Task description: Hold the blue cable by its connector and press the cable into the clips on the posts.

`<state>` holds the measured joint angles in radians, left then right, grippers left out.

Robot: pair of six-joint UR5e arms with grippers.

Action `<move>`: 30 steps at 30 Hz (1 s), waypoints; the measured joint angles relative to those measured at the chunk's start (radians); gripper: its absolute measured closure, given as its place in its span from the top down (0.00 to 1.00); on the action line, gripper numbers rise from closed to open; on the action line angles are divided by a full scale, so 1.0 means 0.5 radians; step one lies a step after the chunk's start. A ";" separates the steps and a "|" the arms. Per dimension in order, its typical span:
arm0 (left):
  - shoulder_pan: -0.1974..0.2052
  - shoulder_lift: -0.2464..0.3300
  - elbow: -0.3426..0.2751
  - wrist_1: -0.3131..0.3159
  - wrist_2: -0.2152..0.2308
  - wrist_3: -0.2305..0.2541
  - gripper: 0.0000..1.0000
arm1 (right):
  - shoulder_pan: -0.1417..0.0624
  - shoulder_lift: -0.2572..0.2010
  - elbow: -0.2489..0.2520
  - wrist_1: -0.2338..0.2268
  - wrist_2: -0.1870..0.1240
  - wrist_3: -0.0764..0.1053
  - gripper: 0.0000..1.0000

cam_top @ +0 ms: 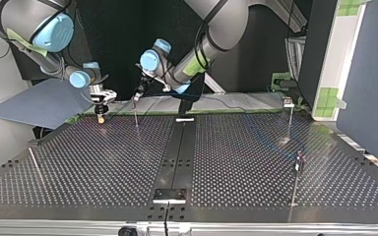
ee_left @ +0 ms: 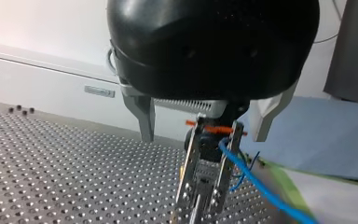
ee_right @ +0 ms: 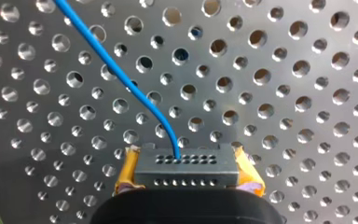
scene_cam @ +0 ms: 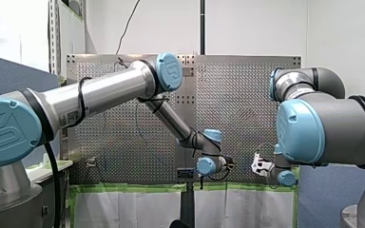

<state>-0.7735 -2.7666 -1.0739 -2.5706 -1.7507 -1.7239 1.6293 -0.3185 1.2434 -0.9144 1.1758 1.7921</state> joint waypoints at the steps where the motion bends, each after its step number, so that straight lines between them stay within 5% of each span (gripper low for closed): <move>1: 0.000 -0.012 0.011 0.003 -0.007 0.003 0.98 | 0.001 0.000 0.000 0.000 0.000 0.002 0.00; 9: -0.012 -0.110 0.083 0.022 -0.056 0.068 0.98 | -0.004 0.000 0.000 0.003 -0.001 0.007 0.00; 30: -0.033 -0.120 0.117 0.068 -0.066 0.279 0.98 | -0.014 0.000 0.000 0.003 -0.001 0.012 0.00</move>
<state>-0.7898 -2.8264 -1.0152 -2.5367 -1.7835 -1.5844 1.6223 -0.3185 1.2435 -0.9129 1.1751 1.7980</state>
